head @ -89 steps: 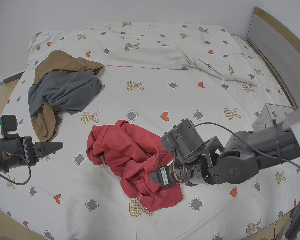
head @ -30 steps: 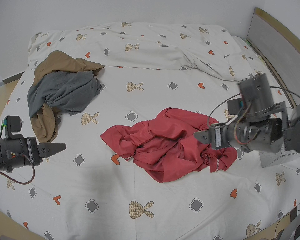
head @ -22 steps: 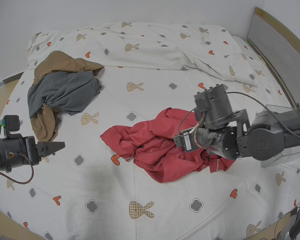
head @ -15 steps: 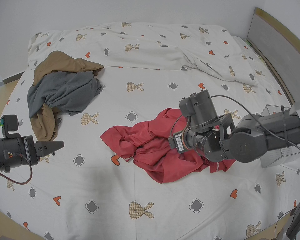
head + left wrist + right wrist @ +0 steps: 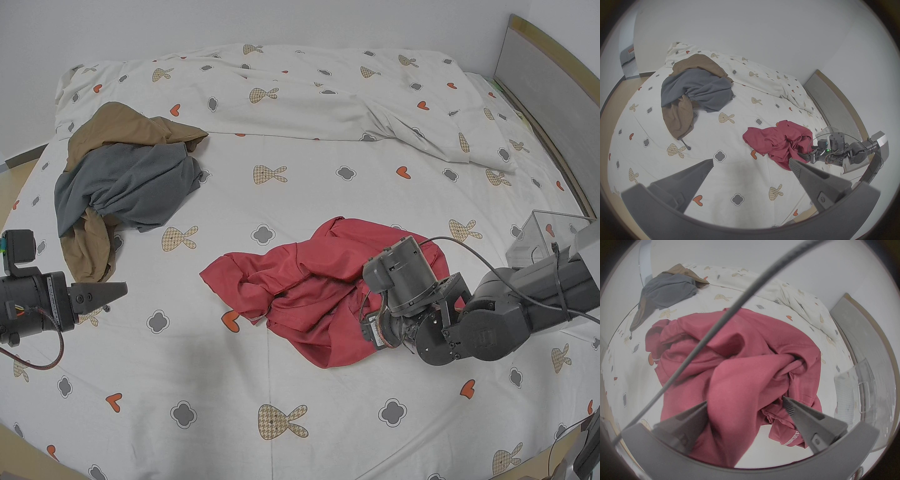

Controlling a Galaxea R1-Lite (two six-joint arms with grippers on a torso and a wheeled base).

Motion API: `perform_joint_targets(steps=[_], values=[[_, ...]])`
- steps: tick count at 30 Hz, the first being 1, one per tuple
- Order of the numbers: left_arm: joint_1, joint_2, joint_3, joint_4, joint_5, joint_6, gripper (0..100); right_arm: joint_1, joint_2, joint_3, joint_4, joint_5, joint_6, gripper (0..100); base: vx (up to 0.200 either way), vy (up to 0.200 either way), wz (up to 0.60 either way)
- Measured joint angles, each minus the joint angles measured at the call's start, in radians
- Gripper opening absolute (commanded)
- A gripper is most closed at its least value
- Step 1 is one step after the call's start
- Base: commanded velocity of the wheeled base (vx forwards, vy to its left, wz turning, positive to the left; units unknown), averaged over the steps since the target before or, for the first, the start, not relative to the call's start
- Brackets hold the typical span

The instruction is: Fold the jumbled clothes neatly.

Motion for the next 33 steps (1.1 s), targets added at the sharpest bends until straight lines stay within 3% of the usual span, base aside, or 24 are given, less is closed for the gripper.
perform_joint_targets(steps=[9, 16, 25, 26, 33], values=[[0.0, -0.001, 0.0, 0.0, 0.0, 0.0, 100, -0.016, -0.057, 0.103, 0.004, 0.005, 0.021, 0, 0.0, 0.0, 0.0], [0.0, 0.0, 0.0, 0.0, 0.0, 0.0, 100, -0.009, -0.239, 0.312, 0.051, 0.029, 0.065, 0, 0.0, 0.0, 0.0], [0.0, 0.008, 0.0, 0.0, 0.0, 0.0, 100, -0.01, -0.459, 0.481, 0.189, 0.221, 0.207, 0, 0.0, 0.0, 0.0], [0.0, 0.009, 0.001, 0.0, 0.0, 0.0, 100, -0.011, -0.47, 0.483, 0.193, 0.227, 0.212, 100, 0.0, 0.0, 0.0], [0.0, 0.013, 0.006, 0.0, 0.0, 0.0, 100, -0.011, -0.489, 0.466, 0.193, 0.229, 0.219, 100, 0.0, 0.0, 0.0]])
